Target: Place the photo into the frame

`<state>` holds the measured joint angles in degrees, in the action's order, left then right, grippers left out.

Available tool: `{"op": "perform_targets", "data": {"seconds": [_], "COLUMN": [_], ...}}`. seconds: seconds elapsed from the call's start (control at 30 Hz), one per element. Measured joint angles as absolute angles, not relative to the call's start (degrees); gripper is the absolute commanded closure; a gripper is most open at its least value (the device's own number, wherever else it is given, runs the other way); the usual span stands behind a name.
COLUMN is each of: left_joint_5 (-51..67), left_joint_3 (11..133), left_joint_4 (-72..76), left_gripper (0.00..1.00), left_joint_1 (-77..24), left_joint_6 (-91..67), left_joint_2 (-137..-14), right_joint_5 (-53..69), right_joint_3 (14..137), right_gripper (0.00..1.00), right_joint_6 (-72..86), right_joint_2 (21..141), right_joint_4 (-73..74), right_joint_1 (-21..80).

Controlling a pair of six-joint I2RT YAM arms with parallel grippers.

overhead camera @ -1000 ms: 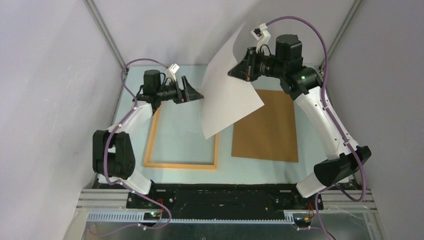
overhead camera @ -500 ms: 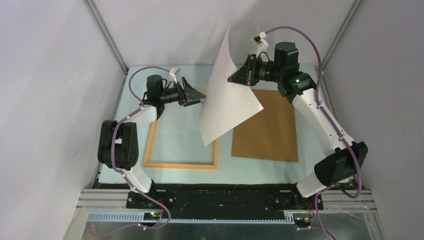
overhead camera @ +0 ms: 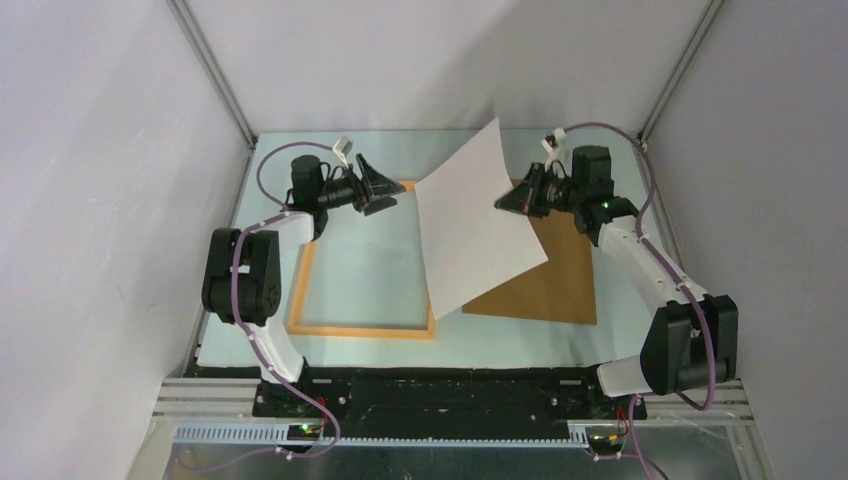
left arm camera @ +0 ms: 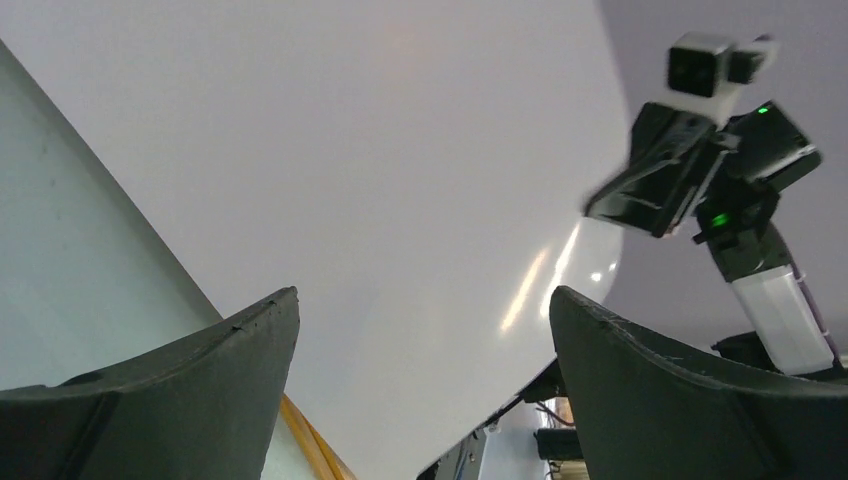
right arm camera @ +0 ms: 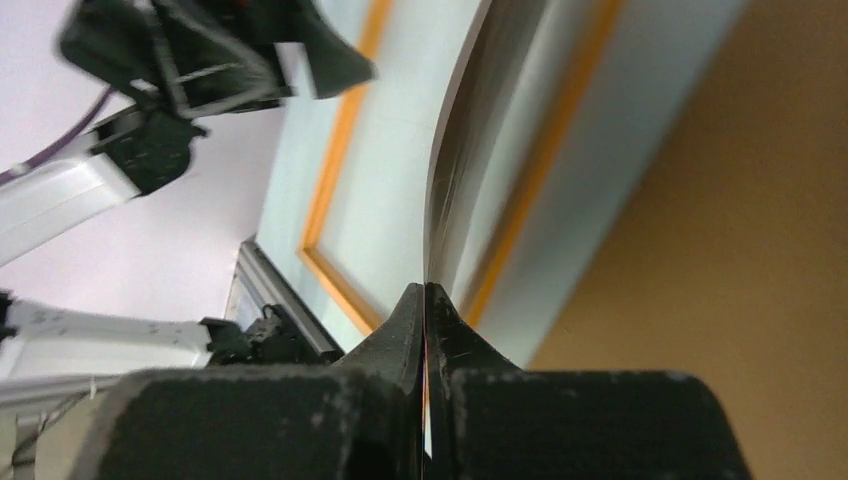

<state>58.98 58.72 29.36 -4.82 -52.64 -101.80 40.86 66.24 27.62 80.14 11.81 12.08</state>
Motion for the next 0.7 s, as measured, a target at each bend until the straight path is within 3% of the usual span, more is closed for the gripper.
{"op": "perform_targets", "data": {"seconds": [0.2,0.7], "left_joint_5": [56.25,47.92], "left_joint_3": [56.45,56.49], "left_joint_4": [29.43,19.64], "left_gripper": [0.0,0.0], "left_joint_1": [-4.73,-9.04], "left_joint_6": [-53.1,-50.35], "left_joint_2": [-104.68,-107.39], "right_joint_5": [34.96,19.29], "right_joint_3": [57.21,55.53], "right_gripper": [1.0,1.0], "right_joint_6": [28.75,27.33], "right_joint_2": [80.16,84.66], "right_joint_4": [11.44,12.8], "right_joint_1": [7.92,6.61]}}
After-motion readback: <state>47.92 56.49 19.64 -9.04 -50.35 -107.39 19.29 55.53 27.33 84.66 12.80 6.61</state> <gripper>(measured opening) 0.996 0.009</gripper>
